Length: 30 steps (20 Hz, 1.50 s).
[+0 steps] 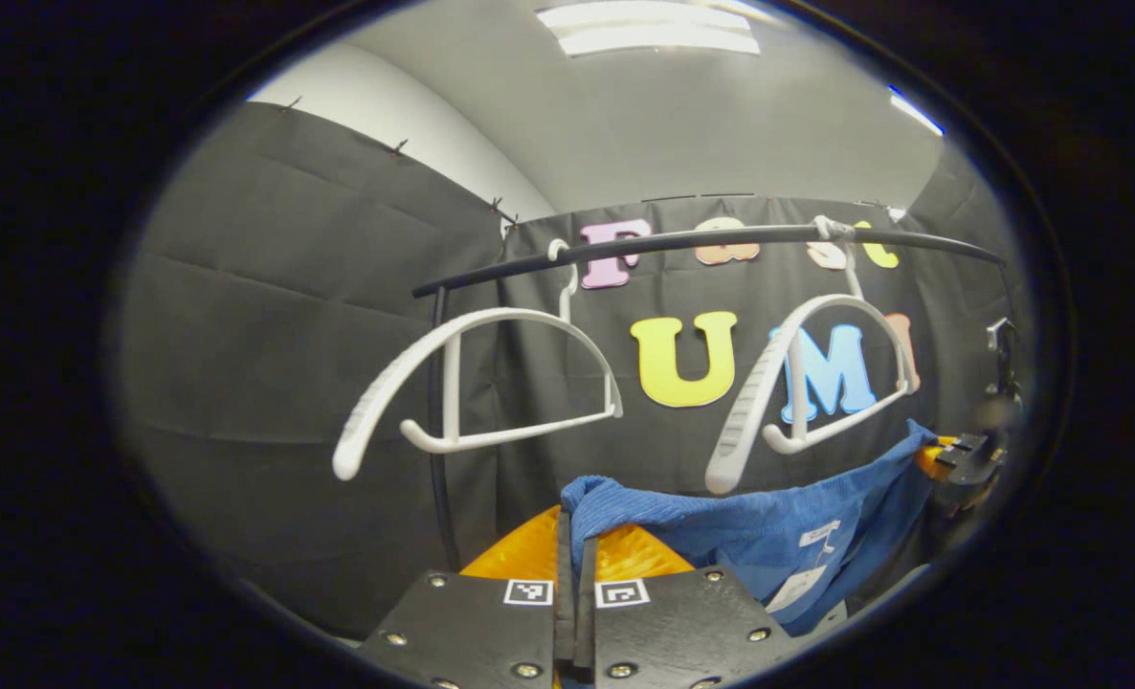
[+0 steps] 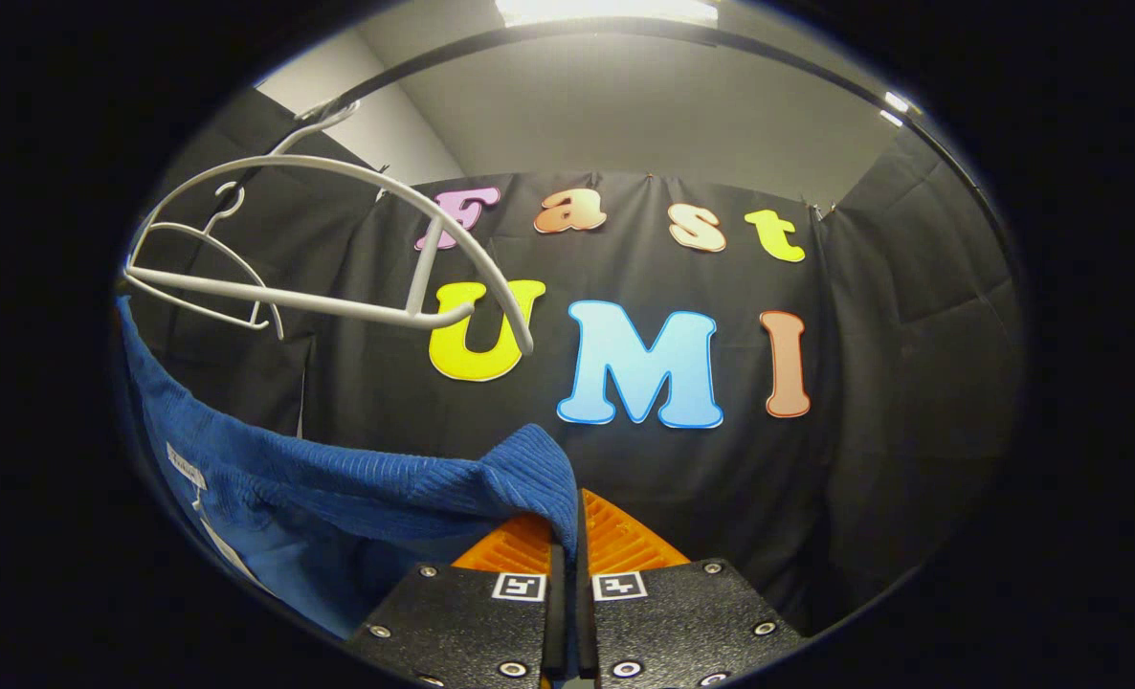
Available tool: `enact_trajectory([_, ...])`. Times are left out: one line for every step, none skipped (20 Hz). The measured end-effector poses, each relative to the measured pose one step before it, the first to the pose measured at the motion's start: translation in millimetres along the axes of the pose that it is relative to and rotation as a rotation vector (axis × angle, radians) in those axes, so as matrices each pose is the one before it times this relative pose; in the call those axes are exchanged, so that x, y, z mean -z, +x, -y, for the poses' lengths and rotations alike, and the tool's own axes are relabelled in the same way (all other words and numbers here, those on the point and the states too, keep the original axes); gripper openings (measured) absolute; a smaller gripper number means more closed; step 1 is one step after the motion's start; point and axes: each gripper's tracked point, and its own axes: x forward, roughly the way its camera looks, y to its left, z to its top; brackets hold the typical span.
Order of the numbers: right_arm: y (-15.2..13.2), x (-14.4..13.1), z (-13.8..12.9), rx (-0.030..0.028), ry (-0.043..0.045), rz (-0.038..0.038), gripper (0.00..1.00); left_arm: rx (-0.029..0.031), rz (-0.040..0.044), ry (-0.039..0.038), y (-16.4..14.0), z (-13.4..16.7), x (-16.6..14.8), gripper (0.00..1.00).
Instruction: Grasp the clothes on the hanger with both hands and then place them into the laundry hamper below.
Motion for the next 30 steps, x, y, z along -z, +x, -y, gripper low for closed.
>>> enact_trajectory([-7.68, -2.11, 0.7, 0.00362, 0.00883, -0.00298, 0.04, 0.00642, 0.00277, -0.00557, -9.26, -1.18, -2.22, 0.01])
enact_trajectory([-8.56, -3.98, -1.28, -0.00025, 0.01255, -0.00429, 0.04, 0.00704, 0.00596, -0.00842, -6.46, -0.12, -2.98, 0.06])
enact_trajectory([-10.05, -5.42, -2.45, -0.00169, 0.01386, -0.00174, 0.04, 0.00993, 0.0097, -0.01002, -7.61, 1.29, -4.49, 0.01])
enact_trajectory([-11.05, -6.65, -1.89, -0.00108, 0.01102, 0.00113, 0.04, 0.01255, 0.00988, -0.01136, -6.17, 1.18, -4.87, 0.01])
enact_trajectory([-12.05, -8.37, -0.44, 0.0033, 0.00994, 0.00654, 0.04, 0.01305, 0.00575, -0.01188, -5.16, 1.16, -3.83, 0.06])
enact_trajectory([-11.25, -8.42, -1.83, 0.00129, 0.00825, 0.00822, 0.04, 0.01408, 0.00114, -0.01084, -4.98, 1.07, -3.38, 0.0])
enact_trajectory([-10.45, -6.54, -3.95, -0.00277, 0.00366, 0.00447, 0.04, 0.01382, 0.00335, -0.00884, -5.54, 3.39, -3.67, 0.0])
enact_trajectory([-9.26, -7.15, -4.19, -0.00287, -0.00037, 0.00125, 0.04, 0.01618, 0.00363, -0.0066, -5.03, 2.47, -4.01, 0.01])
enact_trajectory([-11.42, -5.61, -3.25, -0.00061, -0.00369, 0.00364, 0.04, 0.01745, 0.00407, -0.00548, -3.01, 2.36, -2.97, 0.01])
enact_trajectory([-11.01, -5.97, -2.8, 0.0005, -0.00403, 0.00387, 0.04, 0.01572, 0.00388, -0.00662, -3.91, 1.74, -2.91, 0.01])
enact_trajectory([-6.27, -2.32, -0.65, 0.0036, -0.00291, 0.00402, 0.04, 0.01569, 0.00163, -0.00973, -6.42, 2.83, -1.55, 0.01])
enact_trajectory([-8.37, -2.88, -1.73, 0.00159, 0.00262, 0.00005, 0.04, 0.02013, 0.00097, -0.01031, -5.04, 3.73, -1.38, 0.01])
enact_trajectory([-13.36, -2.49, -4.89, 0.00058, 0.00431, -0.00166, 0.04, 0.0192, 0.00144, -0.00894, -4.97, 2.98, -1.25, 0.07])
enact_trajectory([-11.78, -3.1, -4.38, 0.00074, 0.00314, -0.00191, 0.04, 0.018, -0.00124, -0.00572, -3.84, 3.31, -2.12, 0.07])
enact_trajectory([-11.48, -2.1, -2.66, 0.00279, 0.00213, -0.00316, 0.04, 0.01831, 0.00002, -0.00707, -4.41, 3.92, 0.4, 0.07])
enact_trajectory([-11.15, -2.83, -4.21, 0.00263, 0.00521, -0.00157, 0.04, 0.0214, 0.00101, -0.00869, -4.19, 4.93, -1.6, 0.07])
enact_trajectory([-10.64, -2.02, -4.21, 0.00309, 0.00852, -0.00292, 0.04, 0.02115, 0.00148, -0.00892, -4.07, 4.82, -0.89, 0.01])
enact_trajectory([-10.06, 0.77, -6.67, 0.00055, 0.00669, -0.00241, 0.04, 0.02069, 0.00051, -0.00971, -4.68, 4.93, -1.5, 0.06])
enact_trajectory([-10.4, -0.77, -6.04, 0.00055, 0.00265, -0.00082, 0.04, 0.02426, 0.0008, -0.00842, -2.5, 6.04, -0.47, 0.06])
enact_trajectory([-9.34, -0.52, -5.45, 0.00079, 0.0005, -0.00353, 0.04, 0.02346, -0.00336, -0.00382, -2.83, 5.59, -0.03, 0.06])
enact_trajectory([-9.6, 0.02, -7.04, -0.00192, -0.00037, -0.00425, 0.04, 0.02043, -0.00176, -0.00216, -5.04, 4.58, 0.74, 0.06])
enact_trajectory([-9.45, 1.83, -5.56, 0.00069, -0.00172, -0.00515, 0.04, 0.02174, -0.00105, -0.00607, -4.2, 5.2, -0.81, 0.01])
enact_trajectory([-9.15, 1.52, -5.09, 0.00164, 0.00133, -0.00706, 0.04, 0.02077, -0.00101, -0.00674, -5.21, 5.72, 1.79, 0.01])
enact_trajectory([-9.94, 2.71, -6.56, -0.00079, 0.00527, -0.00779, 0.04, 0.01798, -0.00395, -0.00555, -4.86, 4.42, 1.01, 0.06])
enact_trajectory([-8.62, 1.26, -5.75, 0.00054, 0.00438, -0.00489, 0.04, 0.01884, -0.0046, -0.00521, -4.73, 4.56, 1.24, 0.01])
enact_trajectory([-8.05, 0.64, -4.91, 0.00087, 0.0011, -0.00432, 0.04, 0.01748, -0.00596, -0.00537, -5.54, 4.77, 0.73, 0.01])
enact_trajectory([-6.5, 0.7, -4.43, -0.00061, -0.0004, -0.00559, 0.04, 0.01583, -0.00488, -0.00553, -6.2, 5.32, 1.58, 0.01])
enact_trajectory([-6.01, 2.12, -4.83, -0.00084, 0.00164, -0.00594, 0.04, 0.01315, -0.00386, -0.00756, -5.07, 4.65, 0.89, 0.0])
enact_trajectory([-5.56, 2.48, -5.4, -0.00361, 0.00461, -0.01055, 0.04, 0.01316, -0.00726, -0.00754, -4.22, 5.31, 3.0, 0.0])
enact_trajectory([-5.29, 3.59, -4.2, -0.00277, 0.00438, -0.01166, 0.04, 0.01063, -0.01159, -0.0083, -4.07, 5.11, 3.88, 0.01])
